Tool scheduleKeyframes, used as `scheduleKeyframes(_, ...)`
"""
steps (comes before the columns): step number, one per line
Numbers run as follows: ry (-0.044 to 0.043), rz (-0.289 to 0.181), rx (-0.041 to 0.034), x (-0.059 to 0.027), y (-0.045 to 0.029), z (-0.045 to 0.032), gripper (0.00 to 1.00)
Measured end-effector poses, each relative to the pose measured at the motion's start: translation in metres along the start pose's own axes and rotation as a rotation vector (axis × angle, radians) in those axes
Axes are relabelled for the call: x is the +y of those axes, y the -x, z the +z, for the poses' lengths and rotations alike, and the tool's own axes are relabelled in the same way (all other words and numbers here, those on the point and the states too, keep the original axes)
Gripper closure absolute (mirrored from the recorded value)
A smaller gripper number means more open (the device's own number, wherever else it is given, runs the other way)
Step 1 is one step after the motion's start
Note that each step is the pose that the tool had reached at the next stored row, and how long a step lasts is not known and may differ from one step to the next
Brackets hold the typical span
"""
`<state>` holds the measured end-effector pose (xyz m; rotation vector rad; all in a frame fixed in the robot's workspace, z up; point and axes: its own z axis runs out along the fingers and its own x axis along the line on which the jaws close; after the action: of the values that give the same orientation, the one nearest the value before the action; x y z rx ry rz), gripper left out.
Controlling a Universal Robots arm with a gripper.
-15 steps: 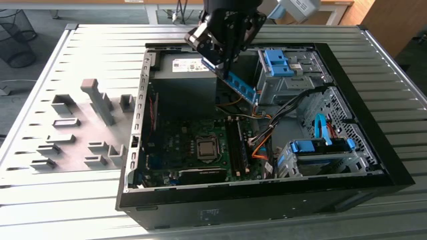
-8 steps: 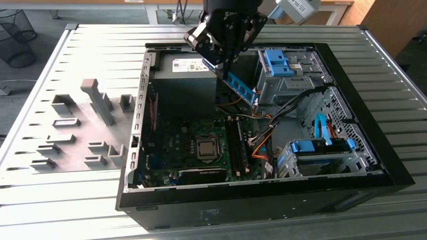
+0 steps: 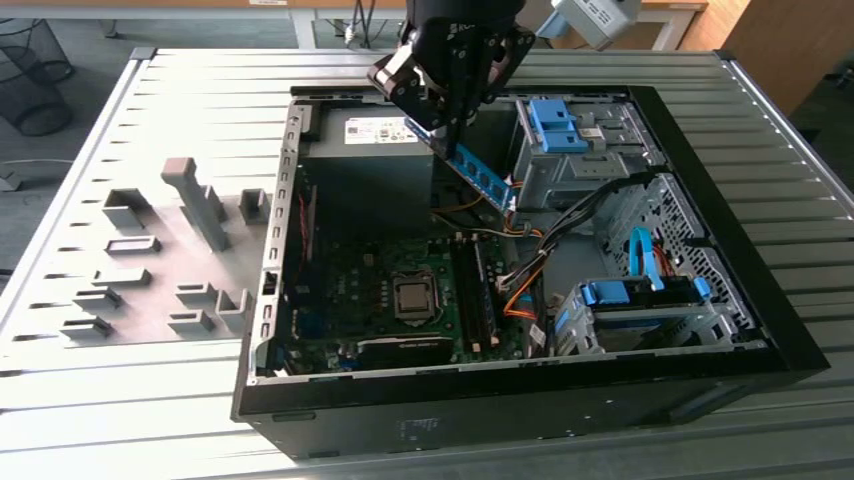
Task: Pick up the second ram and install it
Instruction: 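Insert the second ram into the second slot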
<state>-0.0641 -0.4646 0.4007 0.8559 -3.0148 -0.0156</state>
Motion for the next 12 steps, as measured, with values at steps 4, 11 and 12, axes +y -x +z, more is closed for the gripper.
scheduleKeyframes(4,0.0000,0.009,-0.0001,0.0000,0.0000,0.0001,0.86)
scheduleKeyframes(11,0.0002,0.025,-0.0003,0.0000,0.0000,0.0003,0.86)
scheduleKeyframes(12,0.0001,0.027,-0.0003,0.0000,0.0000,0.0003,0.86)
